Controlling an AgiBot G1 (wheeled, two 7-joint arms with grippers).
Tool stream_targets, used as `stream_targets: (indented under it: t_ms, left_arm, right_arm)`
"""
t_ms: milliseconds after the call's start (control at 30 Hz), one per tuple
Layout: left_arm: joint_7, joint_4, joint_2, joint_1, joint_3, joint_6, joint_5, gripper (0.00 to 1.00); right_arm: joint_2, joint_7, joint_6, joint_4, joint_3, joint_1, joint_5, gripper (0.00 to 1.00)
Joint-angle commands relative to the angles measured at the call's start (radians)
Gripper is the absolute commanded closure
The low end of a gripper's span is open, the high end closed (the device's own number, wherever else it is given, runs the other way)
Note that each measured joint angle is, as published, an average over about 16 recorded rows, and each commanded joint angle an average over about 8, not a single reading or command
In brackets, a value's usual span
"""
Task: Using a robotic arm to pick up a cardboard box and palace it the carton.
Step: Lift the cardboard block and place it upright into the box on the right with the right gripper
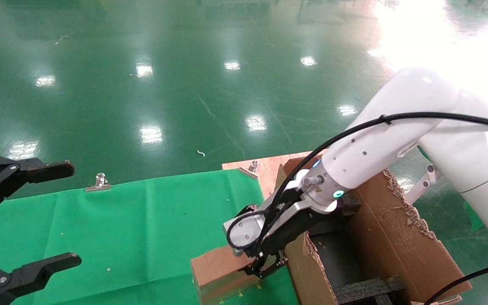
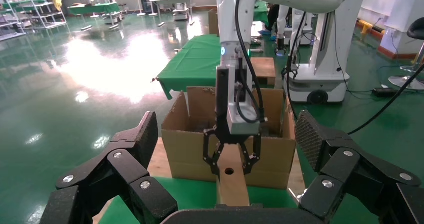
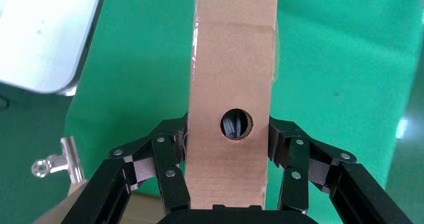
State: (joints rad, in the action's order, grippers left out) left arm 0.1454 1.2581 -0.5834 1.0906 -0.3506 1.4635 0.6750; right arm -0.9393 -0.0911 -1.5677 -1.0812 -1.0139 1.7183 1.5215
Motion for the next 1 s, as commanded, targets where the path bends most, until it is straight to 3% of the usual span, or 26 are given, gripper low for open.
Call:
stream_targets:
  t_ms: [33,267,567,1000]
  left_arm:
    - [0.0,0.0,0.0,0.0,0.0,0.0,0.0,0.0]
    - [0.0,0.0,0.0,0.0,0.0,0.0,0.0,0.0]
    - [0.0,0.0,0.0,0.0,0.0,0.0,0.0,0.0]
    - [0.0,0.0,0.0,0.0,0.0,0.0,0.0,0.0]
  right_arm:
    - [0.006,0.001,-0.002,0.006,0.007,0.008,-0.013,1.0]
    - [0.023,0.048,-0.019,0.104,-0.005,0.18,-0.067,1.0]
    - [0.023,0.124,-0.025,0.232,-0.096,0.388,-0.126,1.0]
    - [0.018,0.192,-0.02,0.314,-0.242,0.487,-0.227,1.0]
